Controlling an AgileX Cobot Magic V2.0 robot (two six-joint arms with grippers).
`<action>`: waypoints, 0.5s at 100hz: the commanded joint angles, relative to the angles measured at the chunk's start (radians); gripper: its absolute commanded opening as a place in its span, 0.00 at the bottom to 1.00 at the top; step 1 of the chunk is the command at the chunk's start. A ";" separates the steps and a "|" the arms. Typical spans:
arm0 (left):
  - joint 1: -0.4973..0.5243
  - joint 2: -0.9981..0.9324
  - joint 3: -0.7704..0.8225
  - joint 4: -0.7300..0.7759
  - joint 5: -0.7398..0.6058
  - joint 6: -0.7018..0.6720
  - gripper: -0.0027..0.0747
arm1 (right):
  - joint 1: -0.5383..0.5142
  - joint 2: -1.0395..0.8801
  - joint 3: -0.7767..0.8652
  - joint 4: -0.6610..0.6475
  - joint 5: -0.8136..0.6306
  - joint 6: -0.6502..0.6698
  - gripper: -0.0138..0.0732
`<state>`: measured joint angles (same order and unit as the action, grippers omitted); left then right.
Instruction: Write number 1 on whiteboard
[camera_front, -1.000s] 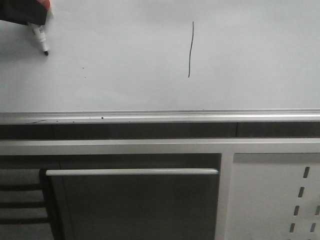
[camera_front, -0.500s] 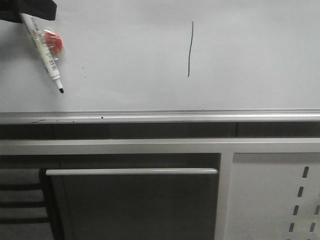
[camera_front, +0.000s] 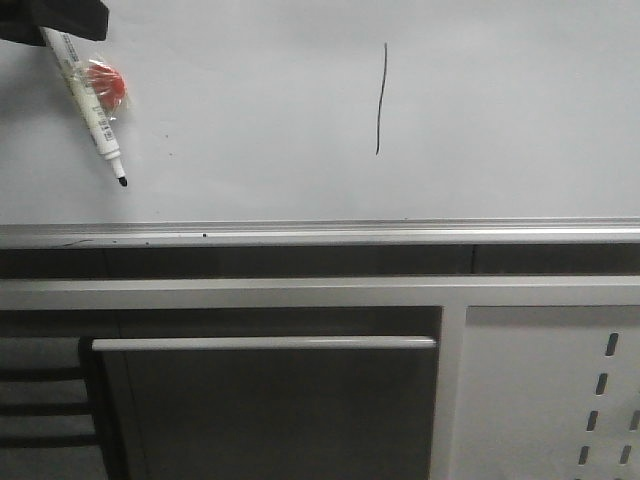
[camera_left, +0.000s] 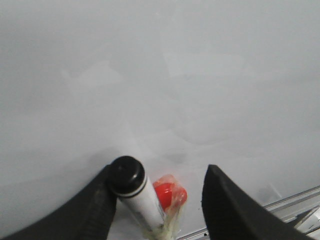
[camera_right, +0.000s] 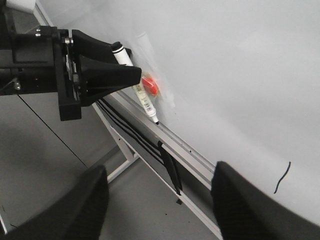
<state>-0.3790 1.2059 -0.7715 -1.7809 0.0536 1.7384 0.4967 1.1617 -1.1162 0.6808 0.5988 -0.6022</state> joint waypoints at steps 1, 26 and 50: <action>0.014 -0.011 -0.053 -0.076 -0.077 0.004 0.42 | -0.009 -0.027 -0.036 0.027 -0.056 -0.004 0.62; 0.014 -0.011 -0.053 -0.076 -0.070 0.004 0.29 | -0.009 -0.027 -0.036 0.027 -0.056 -0.004 0.62; 0.014 -0.011 -0.053 -0.057 -0.070 0.004 0.34 | -0.009 -0.027 -0.036 0.027 -0.056 -0.004 0.62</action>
<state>-0.3790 1.2059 -0.7715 -1.7809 0.0230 1.7384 0.4967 1.1617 -1.1162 0.6808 0.5988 -0.6022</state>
